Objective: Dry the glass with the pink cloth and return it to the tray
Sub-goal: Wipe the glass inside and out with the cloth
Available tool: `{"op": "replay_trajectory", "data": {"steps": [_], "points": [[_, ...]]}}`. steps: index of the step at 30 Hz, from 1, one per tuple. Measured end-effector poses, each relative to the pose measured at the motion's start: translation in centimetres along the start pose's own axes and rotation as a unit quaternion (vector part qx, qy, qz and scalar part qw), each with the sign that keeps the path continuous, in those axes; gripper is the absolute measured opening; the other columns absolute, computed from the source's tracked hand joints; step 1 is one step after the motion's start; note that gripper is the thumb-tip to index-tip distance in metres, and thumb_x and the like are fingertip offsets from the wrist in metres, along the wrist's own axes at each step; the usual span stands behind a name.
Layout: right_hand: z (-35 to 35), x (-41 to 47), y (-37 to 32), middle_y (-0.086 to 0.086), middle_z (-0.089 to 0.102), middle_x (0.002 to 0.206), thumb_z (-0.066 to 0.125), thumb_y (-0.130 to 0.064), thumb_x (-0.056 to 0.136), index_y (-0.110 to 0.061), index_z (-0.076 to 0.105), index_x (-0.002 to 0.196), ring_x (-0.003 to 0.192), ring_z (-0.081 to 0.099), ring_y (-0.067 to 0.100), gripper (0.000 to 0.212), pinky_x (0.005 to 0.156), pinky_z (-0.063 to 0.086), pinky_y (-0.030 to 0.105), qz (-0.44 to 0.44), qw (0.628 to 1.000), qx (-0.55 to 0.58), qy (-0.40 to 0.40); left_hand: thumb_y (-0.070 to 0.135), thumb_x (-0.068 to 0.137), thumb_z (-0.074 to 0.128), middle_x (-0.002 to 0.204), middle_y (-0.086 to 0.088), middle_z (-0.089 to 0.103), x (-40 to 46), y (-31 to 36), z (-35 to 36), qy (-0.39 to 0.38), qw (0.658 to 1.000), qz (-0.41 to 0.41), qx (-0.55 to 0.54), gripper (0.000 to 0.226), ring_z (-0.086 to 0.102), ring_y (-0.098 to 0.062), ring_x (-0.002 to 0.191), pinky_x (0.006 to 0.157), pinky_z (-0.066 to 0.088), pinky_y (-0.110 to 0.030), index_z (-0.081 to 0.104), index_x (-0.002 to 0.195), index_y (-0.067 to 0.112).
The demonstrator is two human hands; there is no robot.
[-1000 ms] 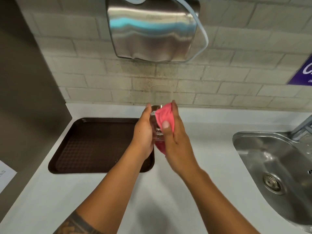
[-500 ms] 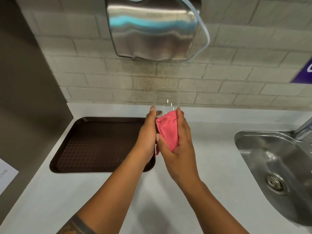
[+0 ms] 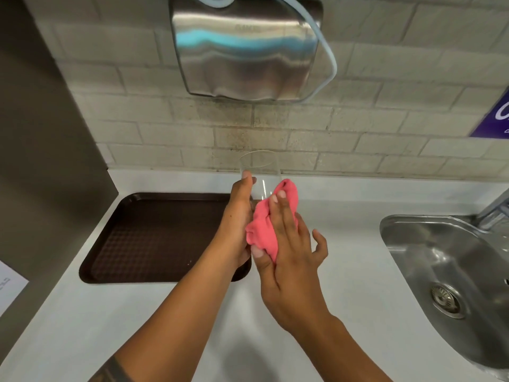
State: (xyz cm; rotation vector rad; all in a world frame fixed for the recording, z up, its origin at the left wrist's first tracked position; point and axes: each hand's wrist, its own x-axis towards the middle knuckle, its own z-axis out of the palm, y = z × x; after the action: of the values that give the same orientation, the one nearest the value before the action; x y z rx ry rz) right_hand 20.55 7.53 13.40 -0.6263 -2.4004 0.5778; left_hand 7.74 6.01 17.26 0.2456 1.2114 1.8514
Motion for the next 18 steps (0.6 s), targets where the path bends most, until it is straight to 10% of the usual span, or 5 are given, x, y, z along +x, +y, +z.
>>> {"op": "replay_trajectory", "data": {"steps": [3,8,14,18], "points": [[-1.0,2.2,-0.5,-0.010,0.002,0.179,-0.001,-0.066,0.102,-0.034,0.013,0.168,0.164,0.012,0.025,0.075,0.128,0.010,0.050,-0.038,0.999,0.001,-0.001,0.055,0.105,0.048,0.148,-0.001,0.064,-1.0,-2.1,1.5,-0.015,0.999,0.048,-0.002,0.063,0.055,-0.018,0.148,0.127,0.039,-0.040,0.051,0.160,0.023],[-2.5,7.9,-0.5,-0.006,0.003,0.179,0.022,-0.044,0.114,-0.026,0.026,0.167,0.164,0.007,0.014,0.057,0.132,0.016,0.038,-0.004,0.992,0.118,0.036,0.042,0.109,0.046,0.152,-0.003,0.067,-0.8,-1.9,0.6,-0.023,0.987,0.110,0.119,0.025,0.074,-0.010,0.110,0.090,0.060,-0.031,0.067,0.119,0.038],[-1.9,6.0,0.0,-0.016,0.007,0.177,0.028,-0.045,0.113,-0.034,0.006,0.169,0.156,0.013,-0.008,0.061,0.112,0.019,-0.005,0.085,0.966,0.245,0.011,0.072,0.102,0.038,0.119,0.001,0.084,0.1,-1.0,-0.4,0.013,0.988,0.086,0.127,0.058,0.079,-0.018,0.113,0.102,0.059,-0.033,0.083,0.116,0.037],[-0.1,1.6,-0.4,-0.020,-0.006,0.176,0.028,-0.041,0.113,-0.035,0.000,0.168,0.153,-0.003,-0.021,0.062,0.118,0.010,0.001,0.051,0.979,0.196,0.016,0.073,0.102,0.043,0.117,-0.011,0.084,0.2,-0.7,-0.5,0.017,0.997,0.030,0.064,0.058,0.081,-0.025,0.112,0.110,0.055,-0.051,0.076,0.121,0.030]]}}
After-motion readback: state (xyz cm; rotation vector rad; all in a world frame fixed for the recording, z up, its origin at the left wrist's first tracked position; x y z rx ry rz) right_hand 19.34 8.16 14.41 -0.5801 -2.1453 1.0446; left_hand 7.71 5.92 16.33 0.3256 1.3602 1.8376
